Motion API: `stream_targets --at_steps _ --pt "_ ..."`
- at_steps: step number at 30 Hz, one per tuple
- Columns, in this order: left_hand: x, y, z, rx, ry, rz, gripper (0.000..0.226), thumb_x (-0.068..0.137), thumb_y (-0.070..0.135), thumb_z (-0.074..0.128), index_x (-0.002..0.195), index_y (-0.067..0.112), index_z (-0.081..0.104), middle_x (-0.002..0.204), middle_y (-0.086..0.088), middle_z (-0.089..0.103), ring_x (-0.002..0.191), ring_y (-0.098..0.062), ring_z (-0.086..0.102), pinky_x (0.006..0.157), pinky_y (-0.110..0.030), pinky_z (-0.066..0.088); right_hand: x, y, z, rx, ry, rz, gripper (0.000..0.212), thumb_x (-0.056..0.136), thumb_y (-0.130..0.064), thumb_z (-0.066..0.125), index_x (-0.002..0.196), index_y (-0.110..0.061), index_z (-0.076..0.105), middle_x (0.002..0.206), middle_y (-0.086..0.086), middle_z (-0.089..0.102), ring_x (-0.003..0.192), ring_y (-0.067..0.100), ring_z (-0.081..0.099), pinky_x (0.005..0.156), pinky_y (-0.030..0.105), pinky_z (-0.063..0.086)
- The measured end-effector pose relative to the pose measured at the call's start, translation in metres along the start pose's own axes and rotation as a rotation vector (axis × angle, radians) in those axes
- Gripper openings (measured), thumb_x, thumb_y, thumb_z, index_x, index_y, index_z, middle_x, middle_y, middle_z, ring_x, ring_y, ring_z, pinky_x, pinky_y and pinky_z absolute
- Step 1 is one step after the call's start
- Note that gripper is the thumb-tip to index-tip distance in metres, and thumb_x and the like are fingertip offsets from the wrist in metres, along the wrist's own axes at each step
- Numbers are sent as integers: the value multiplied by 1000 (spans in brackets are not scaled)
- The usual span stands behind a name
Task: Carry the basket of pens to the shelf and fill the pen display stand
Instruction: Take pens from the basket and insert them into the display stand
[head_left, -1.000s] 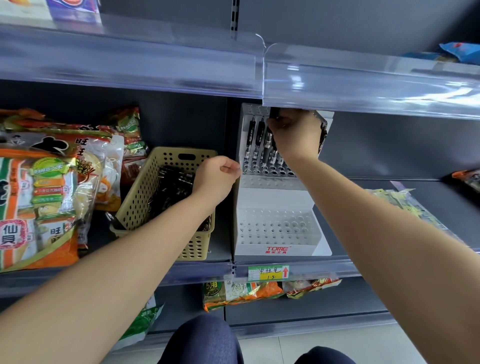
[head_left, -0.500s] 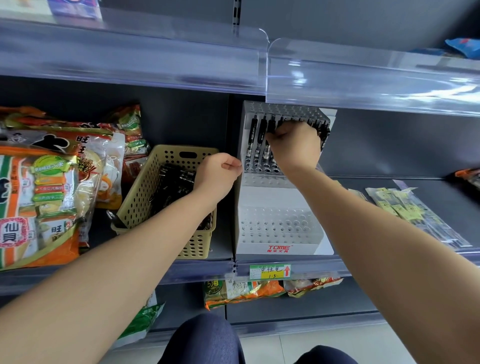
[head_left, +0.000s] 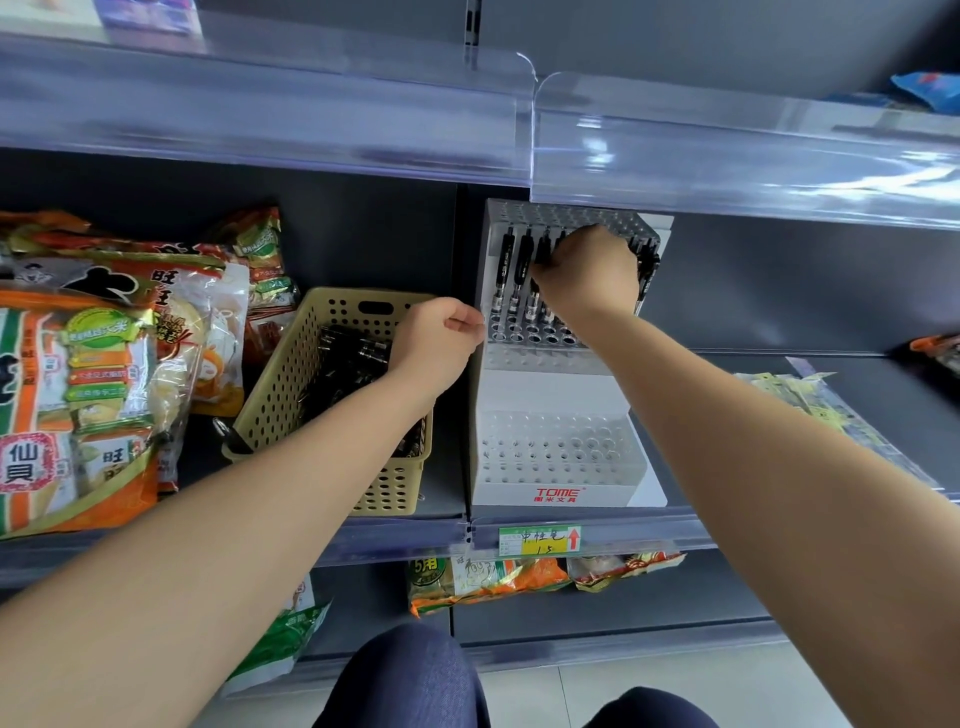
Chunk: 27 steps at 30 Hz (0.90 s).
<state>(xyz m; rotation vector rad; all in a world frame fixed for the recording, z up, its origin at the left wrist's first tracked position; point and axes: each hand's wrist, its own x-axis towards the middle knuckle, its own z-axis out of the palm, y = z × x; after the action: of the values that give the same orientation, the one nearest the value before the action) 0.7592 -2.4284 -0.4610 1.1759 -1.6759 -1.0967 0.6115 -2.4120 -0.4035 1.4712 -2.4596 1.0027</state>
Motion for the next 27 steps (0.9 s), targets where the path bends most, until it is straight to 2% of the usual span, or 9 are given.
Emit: stream_targets --at_steps 3,10,14,17,19,23,27 --pt "0 1 1 -1 -4 5 18 88 13 64 78 28 64 88 2 67 92 -19 65 86 -40 56 -3 3 -1 -70 1 -26 23 86 -24 61 65 -14 59 62 7 55 62 26 54 51 22 33" --pt "-1 0 0 12 -3 12 18 88 13 64 79 28 64 89 2 67 92 -18 65 86 -40 56 -6 4 0 -157 2 -91 26 90 -30 59 68 -17 56 67 8 54 66 26 53 58 27 38" --pt "-2 -2 -3 24 7 0 13 88 14 65 82 26 66 92 0 68 89 -18 65 84 -39 57 -6 9 0 -124 -17 -60 49 88 -38 63 52 -13 43 52 2 45 59 25 52 46 21 27" --pt "-4 -4 -8 35 7 -2 10 88 15 64 88 24 67 91 1 68 85 -16 64 82 -35 57 -13 10 0 -78 -23 -41 54 85 -47 66 50 -14 42 49 1 43 55 24 49 45 20 23" --pt "-5 -7 -13 51 7 0 9 88 14 64 90 22 68 88 2 67 83 -15 64 81 -34 57 -21 10 2 -63 -13 -67 52 85 -48 64 52 -13 45 51 3 46 54 24 49 46 20 25" --pt "-5 -14 -25 94 11 -19 12 88 14 64 84 25 66 84 4 67 83 -15 65 80 -34 57 -42 -5 8 -47 -22 -192 39 88 -43 61 68 -9 64 64 8 60 64 27 56 56 25 39" --pt "-4 -23 -43 198 39 -57 18 87 17 67 75 30 64 80 9 66 85 -14 65 80 -31 55 -61 -28 24 -52 -156 -378 31 86 -36 63 71 -10 65 69 8 64 71 29 60 64 31 51"
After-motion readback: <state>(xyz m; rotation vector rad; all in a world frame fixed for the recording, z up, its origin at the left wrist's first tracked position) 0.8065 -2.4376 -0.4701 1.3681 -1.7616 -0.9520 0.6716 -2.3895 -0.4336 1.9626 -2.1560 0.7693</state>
